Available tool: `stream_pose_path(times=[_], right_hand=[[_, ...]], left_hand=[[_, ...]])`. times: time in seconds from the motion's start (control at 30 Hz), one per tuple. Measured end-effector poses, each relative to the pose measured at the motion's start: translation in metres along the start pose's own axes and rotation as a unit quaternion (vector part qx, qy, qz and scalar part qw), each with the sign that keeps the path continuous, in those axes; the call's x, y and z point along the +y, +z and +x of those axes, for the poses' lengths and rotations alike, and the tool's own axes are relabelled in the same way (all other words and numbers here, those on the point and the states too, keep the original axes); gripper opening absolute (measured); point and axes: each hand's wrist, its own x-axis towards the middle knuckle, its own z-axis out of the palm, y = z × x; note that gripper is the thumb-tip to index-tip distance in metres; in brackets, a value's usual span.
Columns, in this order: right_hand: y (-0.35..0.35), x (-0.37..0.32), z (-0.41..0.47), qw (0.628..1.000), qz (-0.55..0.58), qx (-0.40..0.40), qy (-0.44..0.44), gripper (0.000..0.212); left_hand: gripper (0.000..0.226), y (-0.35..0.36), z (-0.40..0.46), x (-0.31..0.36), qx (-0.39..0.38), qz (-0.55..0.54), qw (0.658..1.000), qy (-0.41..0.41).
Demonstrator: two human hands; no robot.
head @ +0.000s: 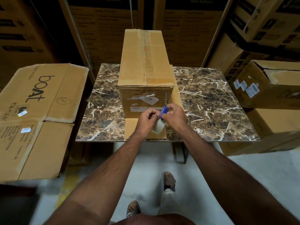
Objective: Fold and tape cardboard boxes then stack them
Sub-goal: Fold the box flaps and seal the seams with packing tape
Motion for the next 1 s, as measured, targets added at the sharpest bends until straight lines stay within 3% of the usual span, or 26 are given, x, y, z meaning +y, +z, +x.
stream_pose_path(times=[0.23,0.27,0.37,0.4,0.53,0.7,0.83,1.0], right_hand=[[-0.004,0.008,0.001,0.999,-0.011,0.0,-0.044,0.025],[-0.004,0.009,0.001,0.998,-0.021,-0.003,-0.061,0.023],[-0.005,0.012,0.002,0.994,-0.048,-0.018,-0.098,0.026],[-0.007,0.014,0.002,0.993,-0.045,-0.02,-0.105,0.027],[-0.013,0.022,-0.001,0.991,0.006,0.01,-0.137,0.03],[-0.017,0.023,0.003,0.978,0.076,0.118,-0.155,0.033],[-0.03,0.017,0.014,0.979,0.061,0.102,-0.165,0.029],[-0.043,-0.005,0.021,0.973,0.08,0.123,-0.18,0.035]], left_hand=[[0.008,0.01,0.005,0.002,0.026,0.048,0.999,-0.001],[0.013,0.01,0.005,0.003,0.025,0.044,0.999,-0.011],[0.062,0.006,0.006,0.006,0.003,0.002,0.998,-0.065],[0.066,0.006,0.007,0.006,-0.003,0.003,0.997,-0.072],[0.047,0.012,0.012,0.017,0.0,0.006,0.997,-0.076],[0.029,0.018,0.016,0.03,0.002,0.028,0.997,-0.068],[0.03,0.021,0.006,0.029,0.007,0.077,0.997,-0.015],[0.036,0.023,0.013,0.067,0.024,0.025,0.999,0.001]])
